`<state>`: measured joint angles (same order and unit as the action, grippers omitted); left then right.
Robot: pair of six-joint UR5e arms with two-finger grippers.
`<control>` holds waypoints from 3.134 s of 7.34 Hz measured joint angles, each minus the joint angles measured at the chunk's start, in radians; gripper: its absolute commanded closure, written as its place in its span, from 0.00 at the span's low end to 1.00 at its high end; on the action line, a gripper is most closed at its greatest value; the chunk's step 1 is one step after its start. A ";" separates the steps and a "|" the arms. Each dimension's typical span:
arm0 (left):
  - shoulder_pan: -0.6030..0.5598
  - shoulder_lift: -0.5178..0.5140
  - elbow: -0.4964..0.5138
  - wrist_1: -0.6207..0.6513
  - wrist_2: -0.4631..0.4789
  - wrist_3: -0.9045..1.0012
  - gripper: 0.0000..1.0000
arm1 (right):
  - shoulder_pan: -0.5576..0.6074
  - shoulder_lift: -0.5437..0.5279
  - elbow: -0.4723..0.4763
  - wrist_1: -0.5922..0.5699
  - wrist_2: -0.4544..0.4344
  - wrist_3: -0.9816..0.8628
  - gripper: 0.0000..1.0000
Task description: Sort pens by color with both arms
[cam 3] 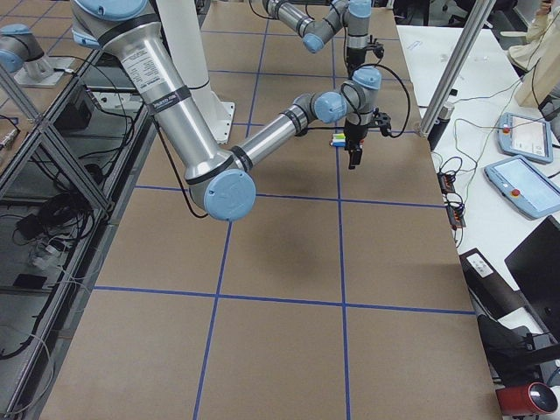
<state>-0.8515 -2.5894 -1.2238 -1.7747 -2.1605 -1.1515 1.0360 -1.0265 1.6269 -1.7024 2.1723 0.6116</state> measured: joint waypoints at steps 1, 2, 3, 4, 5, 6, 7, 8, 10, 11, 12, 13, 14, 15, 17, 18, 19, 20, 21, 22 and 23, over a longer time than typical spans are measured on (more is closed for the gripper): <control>-0.054 0.058 -0.040 0.002 -0.044 0.072 0.00 | 0.031 0.003 -0.048 0.059 0.035 0.000 0.01; -0.117 0.118 -0.068 0.003 -0.098 0.159 0.00 | 0.063 0.005 -0.117 0.137 0.079 -0.003 0.01; -0.183 0.185 -0.102 0.003 -0.143 0.251 0.00 | 0.093 0.011 -0.189 0.207 0.105 -0.024 0.01; -0.246 0.261 -0.144 0.005 -0.172 0.343 0.00 | 0.123 0.020 -0.252 0.246 0.123 -0.058 0.01; -0.312 0.342 -0.187 0.012 -0.197 0.442 0.00 | 0.156 0.029 -0.299 0.262 0.137 -0.091 0.01; -0.384 0.417 -0.219 0.025 -0.225 0.554 0.00 | 0.188 0.033 -0.333 0.267 0.144 -0.147 0.01; -0.455 0.488 -0.235 0.036 -0.252 0.683 0.00 | 0.220 0.034 -0.363 0.269 0.147 -0.220 0.01; -0.516 0.548 -0.239 0.045 -0.269 0.801 0.00 | 0.250 0.028 -0.381 0.269 0.150 -0.285 0.01; -0.601 0.659 -0.245 0.055 -0.279 0.964 0.00 | 0.315 -0.018 -0.389 0.270 0.170 -0.397 0.01; -0.638 0.719 -0.262 0.054 -0.282 1.023 0.00 | 0.343 -0.063 -0.374 0.272 0.183 -0.437 0.01; -0.663 0.788 -0.303 0.053 -0.282 1.058 0.00 | 0.363 -0.117 -0.338 0.274 0.191 -0.465 0.01; -0.675 0.863 -0.363 0.052 -0.282 1.071 0.00 | 0.378 -0.174 -0.293 0.276 0.195 -0.481 0.01; -0.682 0.934 -0.424 0.052 -0.282 1.075 0.00 | 0.392 -0.232 -0.246 0.276 0.196 -0.489 0.01; -0.688 0.991 -0.477 0.053 -0.281 1.074 0.00 | 0.402 -0.291 -0.193 0.276 0.195 -0.492 0.01; -0.696 1.074 -0.541 0.054 -0.280 1.074 0.00 | 0.420 -0.403 -0.091 0.276 0.207 -0.492 0.01; -0.699 1.100 -0.551 0.055 -0.281 1.076 0.00 | 0.435 -0.443 -0.053 0.275 0.219 -0.491 0.01; -0.707 1.128 -0.562 0.055 -0.285 1.077 0.00 | 0.449 -0.476 -0.014 0.276 0.226 -0.491 0.01; -0.718 1.154 -0.583 0.056 -0.288 1.078 0.00 | 0.456 -0.498 0.021 0.275 0.228 -0.491 0.01; -0.726 1.176 -0.608 0.057 -0.290 1.078 0.00 | 0.459 -0.510 0.038 0.272 0.222 -0.491 0.01; -0.729 1.193 -0.625 0.058 -0.290 1.078 0.00 | 0.460 -0.515 0.042 0.263 0.216 -0.489 0.01; -0.731 1.202 -0.634 0.058 -0.290 1.077 0.00 | 0.461 -0.518 0.043 0.252 0.213 -0.485 0.01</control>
<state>-1.5826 -1.3872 -1.8576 -1.7166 -2.4509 -0.0746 1.4968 -1.5444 1.6702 -1.4506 2.3855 0.1262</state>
